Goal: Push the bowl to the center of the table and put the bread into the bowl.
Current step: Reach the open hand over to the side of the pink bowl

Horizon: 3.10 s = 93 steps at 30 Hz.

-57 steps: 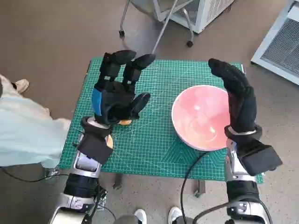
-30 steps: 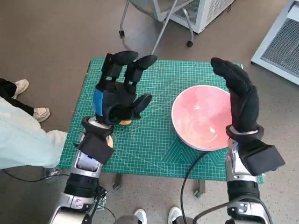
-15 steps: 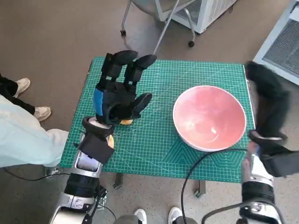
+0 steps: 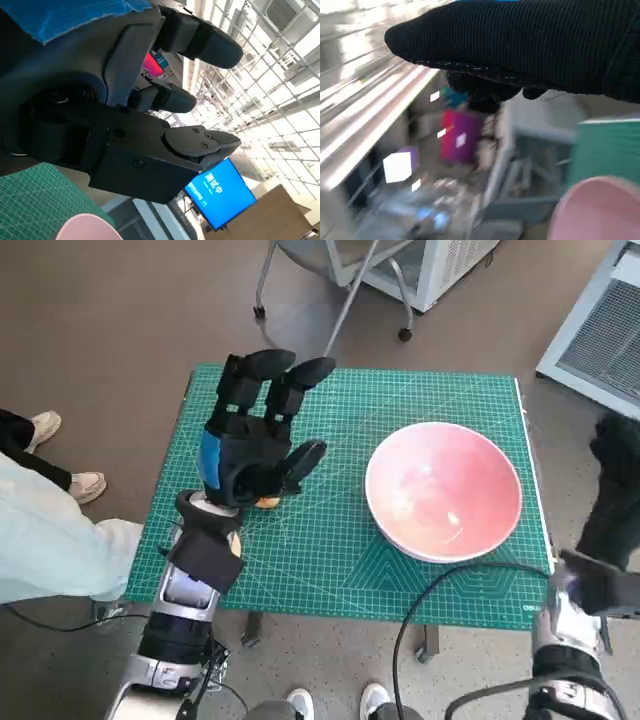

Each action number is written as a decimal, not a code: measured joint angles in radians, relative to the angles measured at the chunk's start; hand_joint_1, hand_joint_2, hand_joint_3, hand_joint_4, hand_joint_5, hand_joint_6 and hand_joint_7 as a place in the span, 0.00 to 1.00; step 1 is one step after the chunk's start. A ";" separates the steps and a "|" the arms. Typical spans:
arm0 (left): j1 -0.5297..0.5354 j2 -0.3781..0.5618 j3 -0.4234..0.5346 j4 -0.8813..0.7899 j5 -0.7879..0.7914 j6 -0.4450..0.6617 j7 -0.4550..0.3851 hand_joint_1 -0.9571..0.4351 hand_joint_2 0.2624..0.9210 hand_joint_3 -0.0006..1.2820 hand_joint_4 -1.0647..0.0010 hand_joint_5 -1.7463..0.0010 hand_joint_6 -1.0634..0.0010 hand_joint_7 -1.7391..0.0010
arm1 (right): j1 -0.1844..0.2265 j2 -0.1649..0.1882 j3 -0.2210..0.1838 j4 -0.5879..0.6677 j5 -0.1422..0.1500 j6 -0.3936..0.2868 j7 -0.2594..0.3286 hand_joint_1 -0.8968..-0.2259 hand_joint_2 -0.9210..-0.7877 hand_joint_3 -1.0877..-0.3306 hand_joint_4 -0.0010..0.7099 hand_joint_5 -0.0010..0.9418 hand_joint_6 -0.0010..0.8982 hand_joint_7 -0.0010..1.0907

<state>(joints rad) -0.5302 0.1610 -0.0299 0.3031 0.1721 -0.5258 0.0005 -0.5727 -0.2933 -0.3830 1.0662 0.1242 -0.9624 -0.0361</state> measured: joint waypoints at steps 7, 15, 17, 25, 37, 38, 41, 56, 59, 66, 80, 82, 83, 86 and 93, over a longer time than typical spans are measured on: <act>0.002 0.000 0.003 -0.003 0.002 0.002 0.000 0.72 0.66 0.41 0.92 0.47 0.82 0.40 | -0.026 0.007 -0.018 0.099 0.032 0.064 -0.002 0.61 0.00 0.26 0.45 0.00 0.07 0.68; 0.007 0.008 0.008 -0.010 0.010 0.003 0.000 0.71 0.66 0.40 0.91 0.48 0.81 0.40 | -0.066 0.044 -0.043 0.145 0.079 0.147 0.039 0.64 0.00 0.22 0.40 0.00 0.06 0.69; 0.009 0.013 0.010 -0.013 0.012 0.003 0.001 0.71 0.66 0.40 0.90 0.49 0.81 0.41 | -0.080 0.056 -0.051 0.156 0.097 0.176 0.059 0.65 0.00 0.22 0.39 0.00 0.06 0.69; 0.032 0.031 0.020 -0.029 0.019 0.003 0.008 0.69 0.70 0.35 0.88 0.52 0.79 0.43 | -0.129 0.091 -0.069 0.185 0.128 0.261 0.094 0.64 0.00 0.17 0.35 0.00 0.02 0.69; 0.072 0.059 0.047 -0.052 0.028 0.003 0.025 0.67 0.81 0.25 0.82 0.58 0.75 0.48 | -0.187 0.139 -0.080 0.212 0.133 0.351 0.094 0.60 0.00 0.19 0.37 0.01 0.04 0.70; 0.076 0.062 0.049 -0.053 0.029 0.003 0.028 0.67 0.82 0.24 0.82 0.59 0.74 0.49 | -0.191 0.144 -0.081 0.214 0.136 0.356 0.094 0.59 0.00 0.19 0.37 0.01 0.04 0.70; 0.086 0.068 0.055 -0.054 0.035 0.003 0.040 0.65 0.85 0.21 0.80 0.61 0.72 0.51 | -0.203 0.157 -0.086 0.220 0.144 0.373 0.094 0.58 0.00 0.21 0.38 0.01 0.04 0.73; 0.138 0.078 0.083 -0.089 0.069 0.003 0.084 0.61 0.95 0.12 0.75 0.66 0.69 0.55 | -0.264 0.217 -0.093 0.233 0.152 0.426 0.113 0.56 0.00 0.24 0.33 0.00 0.00 0.77; 0.144 0.078 0.086 -0.095 0.069 0.003 0.088 0.61 0.96 0.11 0.75 0.66 0.69 0.55 | -0.278 0.229 -0.093 0.235 0.152 0.439 0.113 0.56 0.00 0.25 0.34 0.01 0.00 0.76; 0.164 0.079 0.094 -0.117 0.069 0.015 0.090 0.61 0.98 0.10 0.75 0.67 0.69 0.55 | -0.307 0.253 -0.088 0.238 0.146 0.466 0.112 0.57 0.00 0.25 0.36 0.01 0.00 0.76; 0.184 0.076 0.102 -0.135 0.068 0.036 0.095 0.61 1.00 0.08 0.75 0.67 0.69 0.55 | -0.361 0.285 -0.067 0.249 0.121 0.522 0.104 0.58 0.00 0.22 0.32 0.00 0.00 0.73; 0.185 0.076 0.102 -0.135 0.068 0.036 0.096 0.61 1.00 0.08 0.75 0.67 0.69 0.55 | -0.362 0.287 -0.065 0.250 0.114 0.527 0.103 0.57 0.00 0.21 0.31 0.00 0.00 0.73; 0.185 0.076 0.102 -0.135 0.068 0.037 0.097 0.61 1.00 0.08 0.75 0.67 0.69 0.55 | -0.362 0.288 -0.064 0.250 0.111 0.528 0.102 0.58 0.00 0.21 0.31 0.00 0.00 0.73; 0.185 0.076 0.102 -0.135 0.068 0.037 0.099 0.61 1.00 0.08 0.75 0.67 0.69 0.55 | -0.364 0.292 -0.060 0.251 0.104 0.536 0.098 0.59 0.00 0.20 0.32 0.01 0.00 0.72; 0.184 0.076 0.101 -0.135 0.070 0.037 0.103 0.61 1.00 0.08 0.75 0.67 0.69 0.55 | -0.379 0.288 -0.041 0.253 0.069 0.543 0.074 0.59 0.00 0.20 0.33 0.01 0.00 0.72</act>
<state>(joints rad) -0.3459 0.2367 0.0707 0.1677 0.2418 -0.4891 0.1032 -0.9521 -0.0052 -0.4244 1.3189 0.1936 -0.4190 0.0382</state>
